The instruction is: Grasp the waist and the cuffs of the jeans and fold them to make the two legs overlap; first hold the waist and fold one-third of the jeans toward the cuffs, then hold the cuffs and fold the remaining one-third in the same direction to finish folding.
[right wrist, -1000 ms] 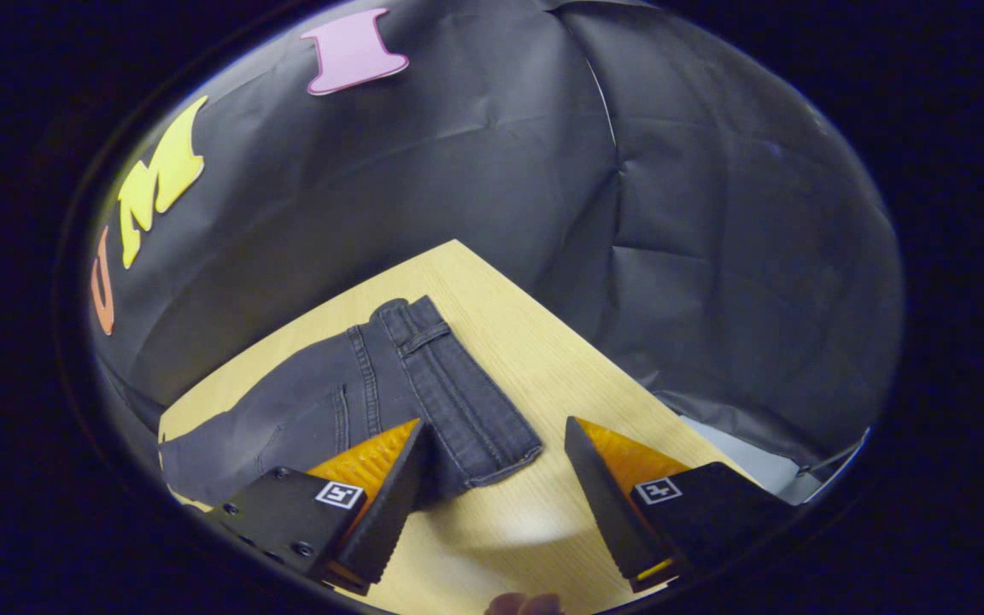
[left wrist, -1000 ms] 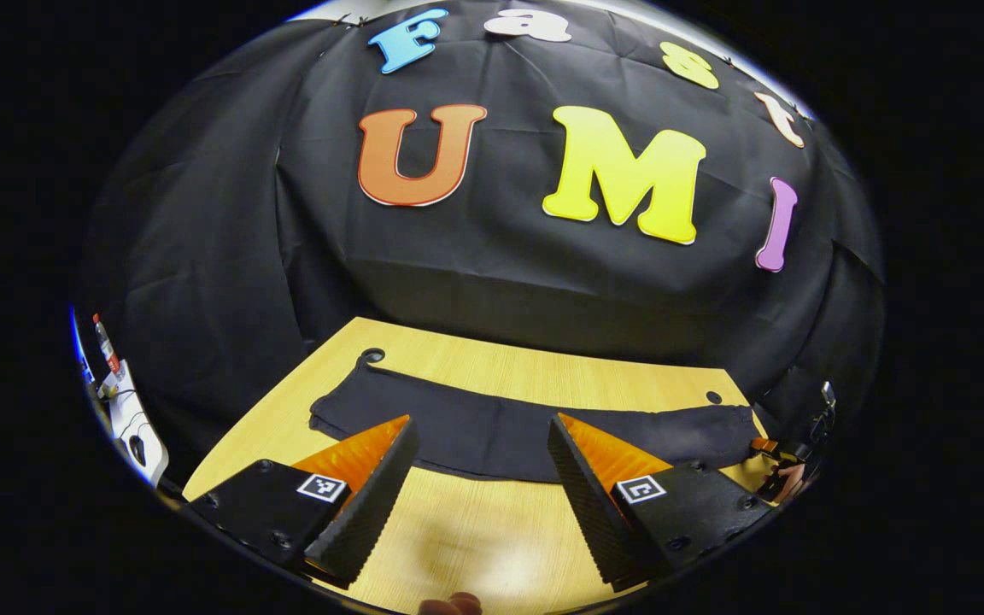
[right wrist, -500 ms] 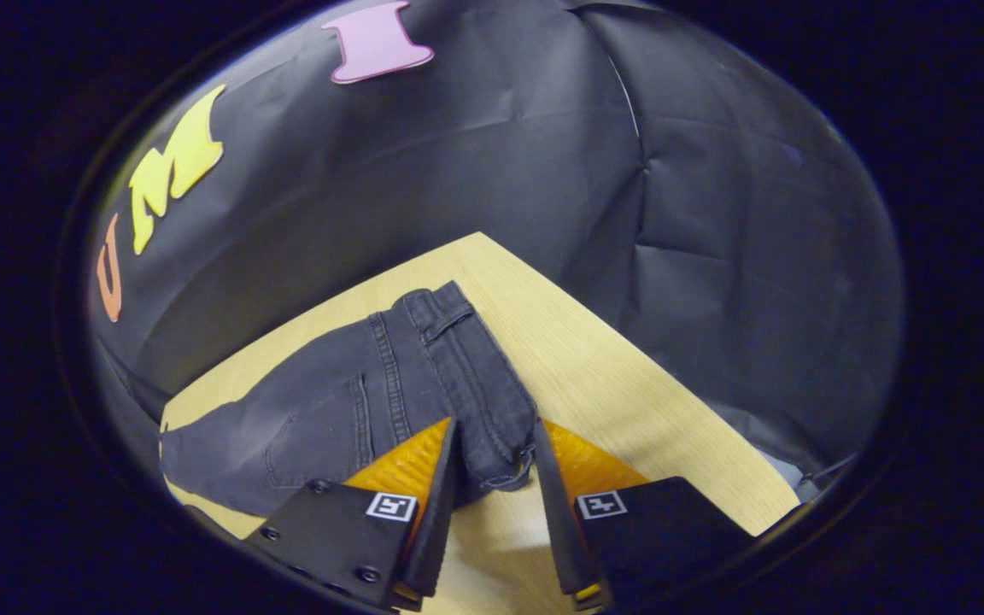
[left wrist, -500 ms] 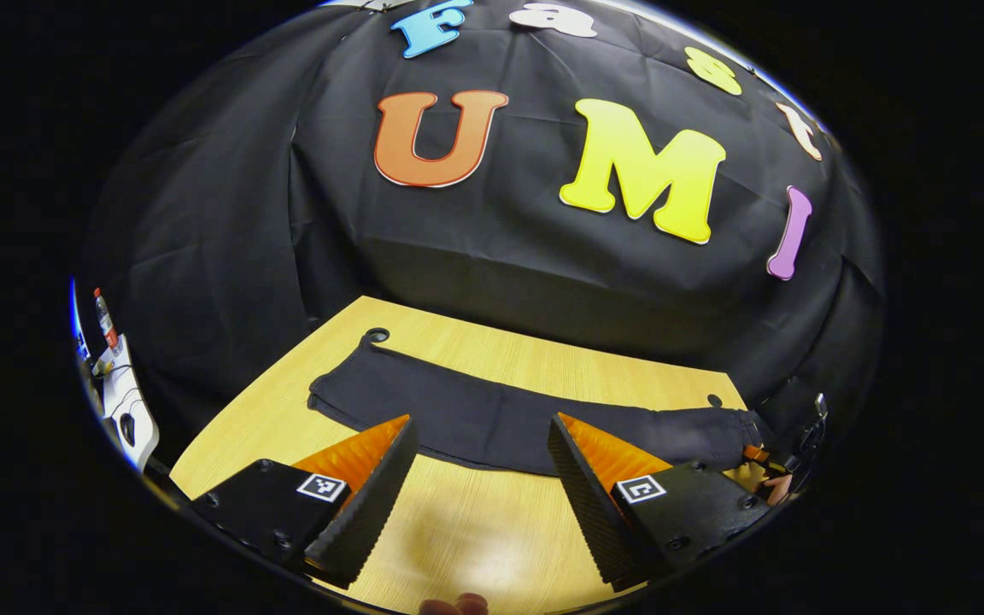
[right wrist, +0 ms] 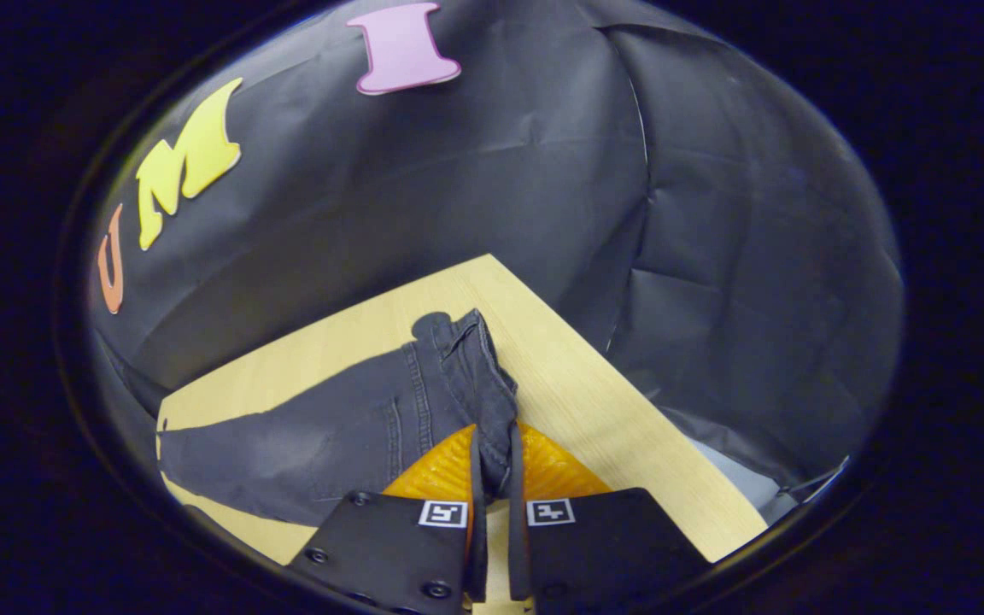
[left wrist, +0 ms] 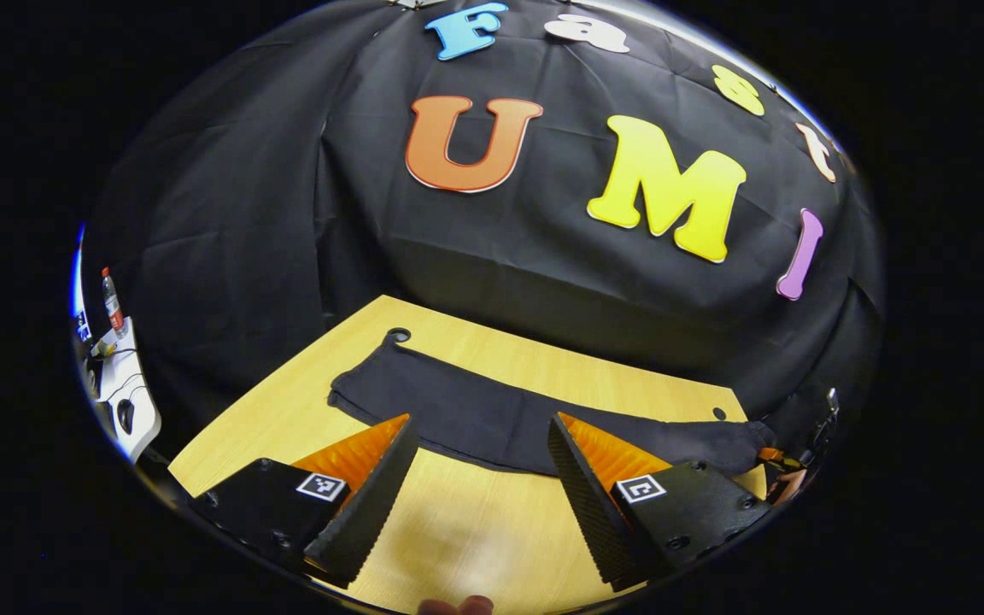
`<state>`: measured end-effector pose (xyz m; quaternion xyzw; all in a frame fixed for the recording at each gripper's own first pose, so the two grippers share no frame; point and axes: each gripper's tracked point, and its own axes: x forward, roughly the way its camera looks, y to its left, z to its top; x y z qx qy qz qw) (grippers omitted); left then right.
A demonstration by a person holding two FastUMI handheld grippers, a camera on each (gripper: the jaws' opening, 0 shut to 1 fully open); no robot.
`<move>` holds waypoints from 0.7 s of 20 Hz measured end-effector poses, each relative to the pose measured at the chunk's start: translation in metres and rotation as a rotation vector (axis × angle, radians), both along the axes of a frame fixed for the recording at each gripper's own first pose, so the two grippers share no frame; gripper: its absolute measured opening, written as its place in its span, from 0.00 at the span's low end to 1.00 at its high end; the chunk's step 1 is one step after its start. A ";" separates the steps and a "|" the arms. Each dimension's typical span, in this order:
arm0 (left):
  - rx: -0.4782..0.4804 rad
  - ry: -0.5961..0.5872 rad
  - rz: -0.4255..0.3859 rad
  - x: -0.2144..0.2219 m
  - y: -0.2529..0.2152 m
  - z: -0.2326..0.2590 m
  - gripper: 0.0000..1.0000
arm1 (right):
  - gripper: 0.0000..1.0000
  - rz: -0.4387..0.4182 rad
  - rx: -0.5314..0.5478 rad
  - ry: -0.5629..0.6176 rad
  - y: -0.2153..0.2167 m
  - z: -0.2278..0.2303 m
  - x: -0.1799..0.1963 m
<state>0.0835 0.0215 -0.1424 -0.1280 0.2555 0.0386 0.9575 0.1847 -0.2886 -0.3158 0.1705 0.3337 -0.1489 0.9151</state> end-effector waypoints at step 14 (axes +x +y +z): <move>0.072 -0.156 0.099 0.001 0.107 0.011 0.99 | 0.11 0.447 -0.221 -0.302 0.315 0.211 0.037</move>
